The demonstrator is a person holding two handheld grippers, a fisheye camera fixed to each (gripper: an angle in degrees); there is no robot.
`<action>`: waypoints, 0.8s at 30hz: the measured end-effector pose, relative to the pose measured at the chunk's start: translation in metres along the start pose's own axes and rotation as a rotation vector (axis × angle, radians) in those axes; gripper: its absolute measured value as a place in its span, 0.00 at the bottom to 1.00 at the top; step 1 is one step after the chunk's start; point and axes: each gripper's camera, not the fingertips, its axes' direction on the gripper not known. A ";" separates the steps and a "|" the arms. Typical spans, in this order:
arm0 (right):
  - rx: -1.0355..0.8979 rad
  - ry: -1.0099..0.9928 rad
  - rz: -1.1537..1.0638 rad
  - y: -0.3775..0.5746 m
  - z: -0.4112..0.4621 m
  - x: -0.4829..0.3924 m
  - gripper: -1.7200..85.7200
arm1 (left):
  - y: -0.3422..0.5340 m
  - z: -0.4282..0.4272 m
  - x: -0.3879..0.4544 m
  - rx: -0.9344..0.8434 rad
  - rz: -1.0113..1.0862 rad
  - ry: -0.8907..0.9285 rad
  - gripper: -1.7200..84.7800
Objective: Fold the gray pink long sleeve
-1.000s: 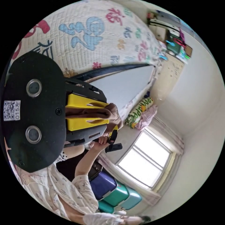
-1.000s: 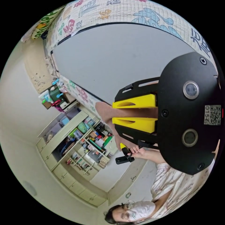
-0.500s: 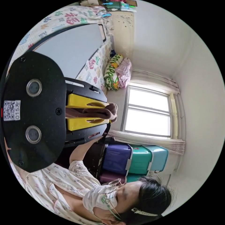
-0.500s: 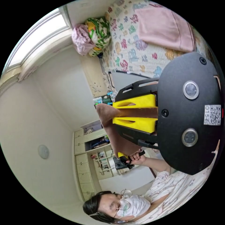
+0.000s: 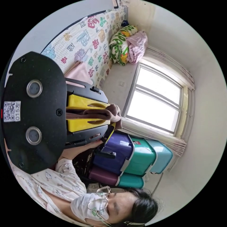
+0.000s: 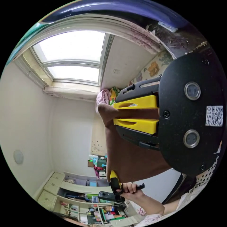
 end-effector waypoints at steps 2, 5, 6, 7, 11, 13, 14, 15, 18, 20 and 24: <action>-0.070 0.066 -0.028 0.006 0.047 0.005 0.09 | 0.000 0.042 -0.036 -0.022 -0.050 -0.052 0.09; -0.214 0.071 -0.014 0.023 0.150 0.027 0.10 | 0.004 0.102 -0.103 -0.072 -0.155 -0.140 0.09; -0.257 0.064 -0.005 0.028 0.174 0.032 0.10 | 0.005 0.116 -0.119 -0.085 -0.186 -0.159 0.10; -0.353 0.067 -0.016 0.040 0.223 0.040 0.11 | 0.009 0.141 -0.153 -0.123 -0.249 -0.236 0.11; -0.442 0.167 -0.029 0.075 0.309 0.039 0.08 | 0.028 0.183 -0.224 -0.182 -0.445 -0.532 0.12; -0.394 0.129 -0.075 0.080 0.320 0.027 0.05 | 0.022 0.201 -0.214 -0.199 -0.341 -0.500 0.11; -0.414 0.123 -0.093 0.085 0.336 0.020 0.04 | 0.017 0.218 -0.204 -0.233 -0.266 -0.524 0.11; -0.437 0.128 -0.093 0.088 0.347 0.017 0.03 | 0.016 0.228 -0.200 -0.247 -0.231 -0.537 0.11; -0.605 0.200 -0.095 0.118 0.410 0.008 0.02 | 0.020 0.281 -0.202 -0.392 -0.155 -0.567 0.11; -0.795 0.372 -0.095 0.156 0.459 0.012 0.01 | 0.041 0.321 -0.223 -0.570 -0.170 -0.557 0.12; -0.949 0.432 -0.162 0.182 0.500 0.003 0.01 | 0.056 0.340 -0.224 -0.630 -0.095 -0.529 0.11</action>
